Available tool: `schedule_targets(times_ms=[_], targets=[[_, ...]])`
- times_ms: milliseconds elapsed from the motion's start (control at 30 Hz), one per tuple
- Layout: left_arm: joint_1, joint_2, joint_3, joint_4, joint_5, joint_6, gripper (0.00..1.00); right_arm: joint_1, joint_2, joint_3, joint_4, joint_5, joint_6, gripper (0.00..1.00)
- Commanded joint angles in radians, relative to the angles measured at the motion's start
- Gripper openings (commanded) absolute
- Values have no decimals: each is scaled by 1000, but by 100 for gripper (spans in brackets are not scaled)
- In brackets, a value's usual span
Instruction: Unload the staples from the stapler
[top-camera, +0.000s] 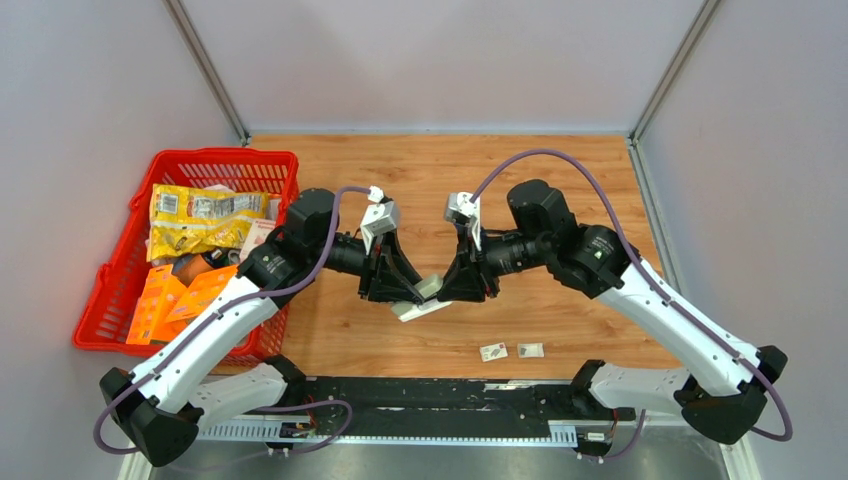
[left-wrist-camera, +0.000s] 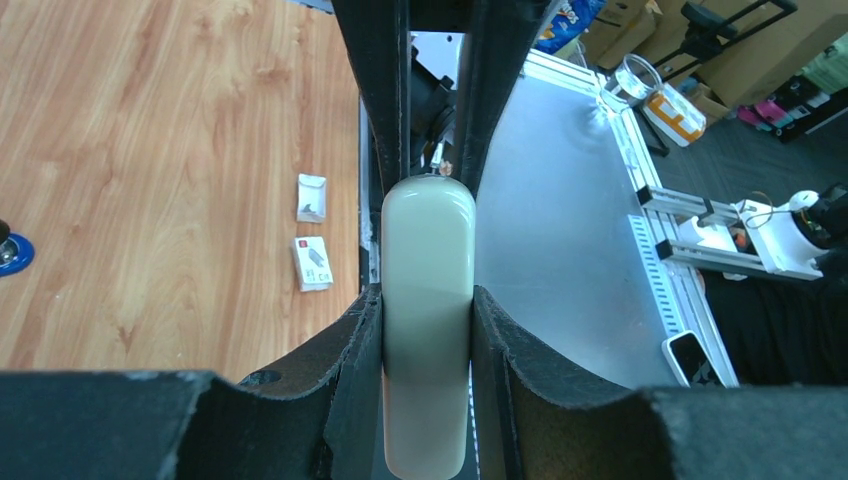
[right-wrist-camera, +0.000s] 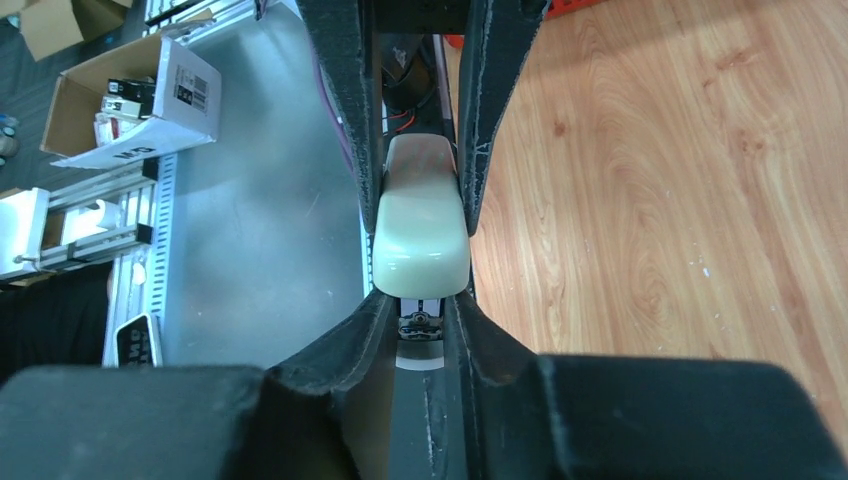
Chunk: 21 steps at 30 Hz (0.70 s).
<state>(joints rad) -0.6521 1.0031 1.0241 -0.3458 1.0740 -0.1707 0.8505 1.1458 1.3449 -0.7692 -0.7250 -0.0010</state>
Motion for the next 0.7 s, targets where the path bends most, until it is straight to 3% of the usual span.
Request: schedule_targets(times_ms=[0,233,467,667], targets=[[-1,-18,13,106,24,-32,0,12,-14,-21,41,-22,7,18],[-1,-46,-13,253,-77,-119,0,18,-73,-116,100,-31,35,5],[-1,-67,-36,410,-201,-216,0,22,-150,-256,208,-48,113,4],[-1,-95,-55,450,-310,-242,0,24,-196,-332,266,-50,157,4]])
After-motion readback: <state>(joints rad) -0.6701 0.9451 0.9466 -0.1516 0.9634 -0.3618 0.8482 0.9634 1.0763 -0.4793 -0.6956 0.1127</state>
